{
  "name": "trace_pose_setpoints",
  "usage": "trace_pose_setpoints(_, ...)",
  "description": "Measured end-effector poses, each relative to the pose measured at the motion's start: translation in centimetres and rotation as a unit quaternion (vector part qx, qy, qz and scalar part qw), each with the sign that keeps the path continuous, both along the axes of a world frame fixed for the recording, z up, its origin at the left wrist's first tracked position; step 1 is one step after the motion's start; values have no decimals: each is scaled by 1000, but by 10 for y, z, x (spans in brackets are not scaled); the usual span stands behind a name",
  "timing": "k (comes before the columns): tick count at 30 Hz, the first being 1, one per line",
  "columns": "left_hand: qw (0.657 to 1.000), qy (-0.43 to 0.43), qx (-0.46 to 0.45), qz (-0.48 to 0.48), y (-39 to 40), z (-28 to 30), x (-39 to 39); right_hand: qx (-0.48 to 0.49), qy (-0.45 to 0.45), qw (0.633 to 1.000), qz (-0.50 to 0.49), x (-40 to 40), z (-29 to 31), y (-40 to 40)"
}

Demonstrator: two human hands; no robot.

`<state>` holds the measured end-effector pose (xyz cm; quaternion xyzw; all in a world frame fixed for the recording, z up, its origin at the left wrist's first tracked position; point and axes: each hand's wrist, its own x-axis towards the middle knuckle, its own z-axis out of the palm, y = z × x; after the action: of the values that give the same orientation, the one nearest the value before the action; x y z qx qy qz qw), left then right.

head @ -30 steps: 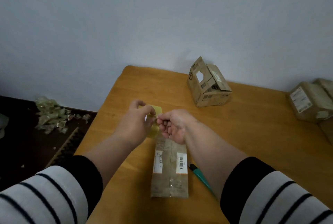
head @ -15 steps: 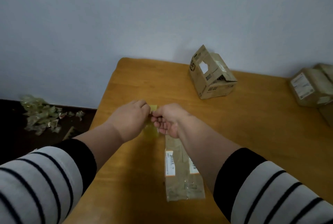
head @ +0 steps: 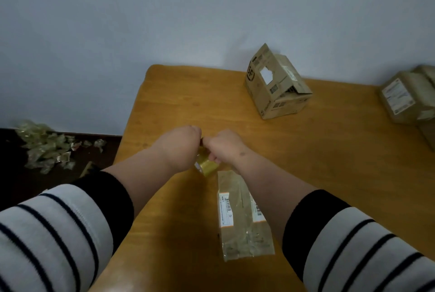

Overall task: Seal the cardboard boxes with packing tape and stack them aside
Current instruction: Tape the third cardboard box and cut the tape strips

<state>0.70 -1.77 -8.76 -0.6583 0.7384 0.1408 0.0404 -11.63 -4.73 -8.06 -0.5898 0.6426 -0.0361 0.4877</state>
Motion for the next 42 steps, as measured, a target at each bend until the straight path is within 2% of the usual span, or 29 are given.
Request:
trace_pose_setpoints(6, 997, -42, -56, 37, -10, -1, 15, 9, -24, 998, -65, -30, -4, -8)
trace_pose_setpoints(10, 996, -81, -37, 6, 15, -28, 25, 15, -17, 998, -58, -49, -13, -3)
trace_pose_setpoints(16, 989, -55, -98, -99, 31, -49, 15, 8, 39, 999, -22, -62, -31, 4)
trace_pose_setpoints(21, 991, -42, -87, -87, 43, -46, 13, -43, 94, 995, 2, -77, -42, 7)
trace_pose_setpoints(24, 992, -59, -94, -53, 55, -43, 6, -80, 181, 980, 32, -93, -47, 13)
trace_pose_setpoints(26, 990, -52, -121, -56, 63, -40, -6, -68, 221, 972, 41, -105, -50, 22)
trace_pose_setpoints(28, 987, -12, -145, -75, 67, -39, -22, -43, 239, 968, 61, -115, -54, 34)
trace_pose_setpoints(30, 991, 42, -100, -78, 68, -42, -43, -24, 254, 962, 102, -120, -57, 45)
trace_pose_setpoints(32, 994, 92, -21, -49, 68, -52, -63, -18, 243, 960, 135, -123, -61, 53)
trace_pose_setpoints(35, 990, 110, 90, 13, 68, -64, -83, -42, 196, 962, 187, -128, -65, 59)
trace_pose_setpoints(39, 977, 111, 94, 155, 89, -77, -85, -87, 178, 932, 304, -136, -62, 65)
trace_pose_setpoints(42, 946, 162, 108, 261, 116, -88, -88, -112, 185, 929, 299, -145, -69, 82)
